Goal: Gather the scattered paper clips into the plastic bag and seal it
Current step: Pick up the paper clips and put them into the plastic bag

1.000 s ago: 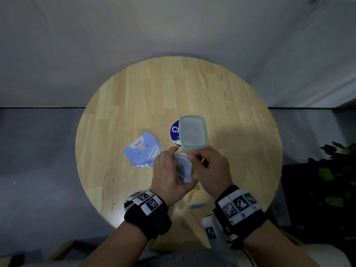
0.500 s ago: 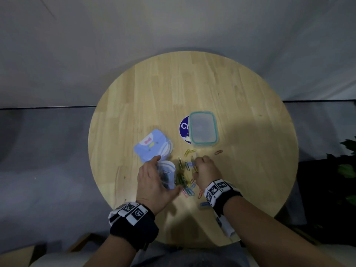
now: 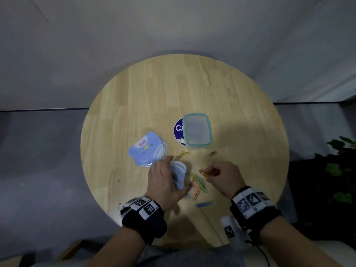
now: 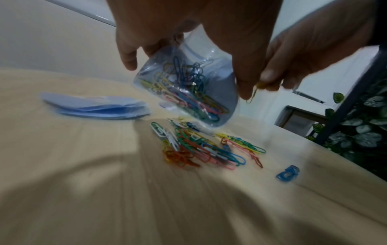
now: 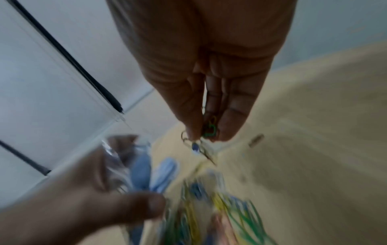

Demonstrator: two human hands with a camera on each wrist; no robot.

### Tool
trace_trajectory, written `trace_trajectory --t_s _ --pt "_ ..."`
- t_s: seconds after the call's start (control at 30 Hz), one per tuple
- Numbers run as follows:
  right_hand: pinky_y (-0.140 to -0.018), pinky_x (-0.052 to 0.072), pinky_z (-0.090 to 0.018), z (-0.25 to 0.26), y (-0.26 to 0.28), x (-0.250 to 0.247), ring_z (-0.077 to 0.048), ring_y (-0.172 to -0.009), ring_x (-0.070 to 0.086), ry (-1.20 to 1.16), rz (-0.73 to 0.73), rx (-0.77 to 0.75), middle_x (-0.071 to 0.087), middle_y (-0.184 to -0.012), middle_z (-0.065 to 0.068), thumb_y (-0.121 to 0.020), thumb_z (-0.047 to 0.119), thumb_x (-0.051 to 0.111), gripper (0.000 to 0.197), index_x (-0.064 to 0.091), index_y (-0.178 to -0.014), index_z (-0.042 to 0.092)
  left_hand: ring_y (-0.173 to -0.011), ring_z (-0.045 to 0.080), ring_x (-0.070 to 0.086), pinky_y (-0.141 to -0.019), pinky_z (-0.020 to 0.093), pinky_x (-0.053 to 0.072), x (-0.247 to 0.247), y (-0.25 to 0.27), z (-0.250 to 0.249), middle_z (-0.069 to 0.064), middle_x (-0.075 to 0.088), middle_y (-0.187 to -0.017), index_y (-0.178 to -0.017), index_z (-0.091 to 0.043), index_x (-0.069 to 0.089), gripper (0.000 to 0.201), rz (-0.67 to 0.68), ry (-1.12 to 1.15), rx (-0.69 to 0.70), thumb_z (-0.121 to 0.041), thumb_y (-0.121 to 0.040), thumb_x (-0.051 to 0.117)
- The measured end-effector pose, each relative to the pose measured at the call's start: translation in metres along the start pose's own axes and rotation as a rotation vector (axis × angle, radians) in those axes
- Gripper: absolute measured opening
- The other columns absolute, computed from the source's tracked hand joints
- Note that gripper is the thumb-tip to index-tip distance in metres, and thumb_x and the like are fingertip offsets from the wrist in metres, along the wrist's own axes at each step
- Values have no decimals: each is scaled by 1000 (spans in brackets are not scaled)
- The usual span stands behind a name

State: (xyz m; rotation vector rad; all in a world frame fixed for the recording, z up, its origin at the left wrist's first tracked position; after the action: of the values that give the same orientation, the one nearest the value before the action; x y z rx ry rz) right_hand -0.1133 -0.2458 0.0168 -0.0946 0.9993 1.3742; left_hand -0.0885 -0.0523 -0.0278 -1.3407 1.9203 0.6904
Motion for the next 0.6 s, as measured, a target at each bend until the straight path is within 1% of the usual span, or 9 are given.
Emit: trace_trajectory --t_s 0.07,0.1,0.17,0.2,0.27,0.3,0.4,0.5,0.6 --pt "-57 38 -2 16 13 -20 -6 -66 59 29 65 -40 71 -77 -2 -71 5 71 13 75 -82 11 -97 27 56 -90 39 44 5 -1 -6 4 56 -104 -129 -8 45 96 22 -10 34 -60 -55 77" --pt "-54 37 0 25 18 -28 -4 -65 57 64 86 -65 70 -75 -1 -71 5 70 14 75 -83 11 -95 27 56 -90 37 43 7 -2 -10 5 57 -103 -129 -7 45 93 25 -13 66 -57 -56 76" --pt "-53 35 -3 45 21 -39 -3 -62 55 134 130 -114 69 -72 0 -71 4 67 14 75 -81 11 -93 27 56 -89 33 38 9 -4 -17 6 58 -102 -128 -5 45 89 17 -19 131 -51 -58 76" --pt "-52 36 -8 53 22 -42 -1 -58 53 164 155 -130 67 -68 2 -71 4 66 15 75 -80 11 -94 27 56 -89 32 36 9 -4 -20 6 58 -103 -128 -5 45 89 11 -16 157 -49 -58 76" --pt "-50 37 -11 67 19 -44 1 -51 50 222 207 -134 63 -61 6 -72 2 63 16 75 -78 11 -96 25 52 -89 30 34 10 -6 -27 7 58 -105 -129 -6 42 91 5 3 195 -50 -57 75" --pt "-52 38 -12 73 17 -44 -2 -53 53 250 221 -133 65 -63 5 -73 1 62 17 76 -78 11 -97 23 49 -89 30 34 10 -6 -30 8 57 -106 -130 -7 40 91 6 21 209 -52 -58 73" --pt "-65 43 -18 82 9 -38 -15 -75 66 288 191 -140 74 -78 -5 -70 1 63 17 77 -76 9 -99 23 49 -88 35 39 10 -7 -39 6 55 -108 -132 -11 37 90 24 61 216 -52 -59 70" --pt "-72 51 -26 84 7 -29 -20 -80 65 205 114 -135 70 -81 -5 -65 4 70 15 73 -79 8 -95 23 50 -84 37 43 10 -7 -47 4 52 -104 -130 -9 41 86 4 115 158 -46 -58 70" --pt "-79 52 -34 80 16 -23 -21 -83 63 95 30 -181 69 -84 -5 -74 5 64 10 66 -84 9 -93 23 50 -82 32 41 6 -8 -51 5 53 -101 -128 -5 45 83 -58 165 128 -44 -58 65"
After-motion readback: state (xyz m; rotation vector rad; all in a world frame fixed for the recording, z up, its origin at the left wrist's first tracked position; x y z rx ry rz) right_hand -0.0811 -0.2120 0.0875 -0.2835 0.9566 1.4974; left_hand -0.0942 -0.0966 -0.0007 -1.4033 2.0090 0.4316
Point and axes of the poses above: each hand's wrist, its own y-axis away from the middle knuckle, its own x-axis out of the palm, z = x × y, the point moved 1 cm from there along -y, towards the middle knuckle
